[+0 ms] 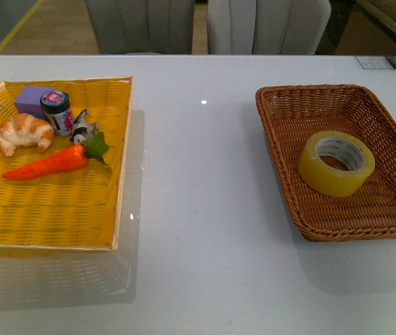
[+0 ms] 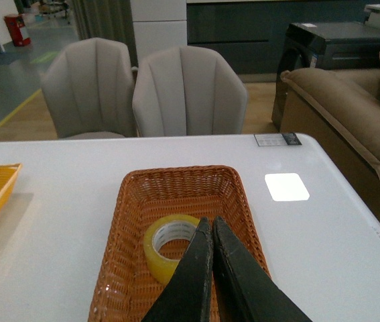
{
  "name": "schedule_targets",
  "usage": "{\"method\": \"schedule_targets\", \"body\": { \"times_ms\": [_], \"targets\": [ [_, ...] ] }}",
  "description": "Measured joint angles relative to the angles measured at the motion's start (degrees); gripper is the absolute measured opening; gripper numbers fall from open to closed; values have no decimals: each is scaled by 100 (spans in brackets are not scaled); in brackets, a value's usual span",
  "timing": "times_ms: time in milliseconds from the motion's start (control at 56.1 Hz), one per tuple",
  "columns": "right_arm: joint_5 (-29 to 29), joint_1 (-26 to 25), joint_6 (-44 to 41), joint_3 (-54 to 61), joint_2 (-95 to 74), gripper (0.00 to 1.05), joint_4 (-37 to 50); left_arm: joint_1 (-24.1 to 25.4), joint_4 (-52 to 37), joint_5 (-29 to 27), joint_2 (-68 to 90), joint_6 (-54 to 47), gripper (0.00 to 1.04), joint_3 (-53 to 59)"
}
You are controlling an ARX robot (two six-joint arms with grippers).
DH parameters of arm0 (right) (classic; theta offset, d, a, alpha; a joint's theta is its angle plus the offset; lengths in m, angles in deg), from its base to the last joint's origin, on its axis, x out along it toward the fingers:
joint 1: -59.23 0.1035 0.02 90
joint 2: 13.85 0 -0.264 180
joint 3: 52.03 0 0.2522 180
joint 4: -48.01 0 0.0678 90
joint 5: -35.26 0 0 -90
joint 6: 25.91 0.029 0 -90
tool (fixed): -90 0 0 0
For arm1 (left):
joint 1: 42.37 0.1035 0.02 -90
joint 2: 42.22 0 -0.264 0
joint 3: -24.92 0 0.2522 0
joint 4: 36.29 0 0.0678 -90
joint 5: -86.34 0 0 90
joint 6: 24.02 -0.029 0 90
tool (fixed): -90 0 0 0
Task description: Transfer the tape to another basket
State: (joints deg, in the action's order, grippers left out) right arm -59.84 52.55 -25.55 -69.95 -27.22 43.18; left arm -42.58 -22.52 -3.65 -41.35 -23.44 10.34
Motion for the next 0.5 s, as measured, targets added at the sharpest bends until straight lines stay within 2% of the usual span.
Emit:
{"method": "schedule_targets", "body": {
  "times_ms": [36, 125, 267, 499],
  "targets": [
    [332, 295, 0, 24, 61, 2, -44, 0, 0, 0, 0, 0, 2, 0],
    [431, 608, -7, 83, 192, 2, -90, 0, 0, 0, 0, 0, 2, 2],
    [507, 643, -7, 162, 922, 2, -866, 0, 0, -2, 0, 0, 2, 0],
    [516, 658, -4, 264, 1287, 2, -898, 0, 0, 0, 0, 0, 2, 0]
  ]
}}
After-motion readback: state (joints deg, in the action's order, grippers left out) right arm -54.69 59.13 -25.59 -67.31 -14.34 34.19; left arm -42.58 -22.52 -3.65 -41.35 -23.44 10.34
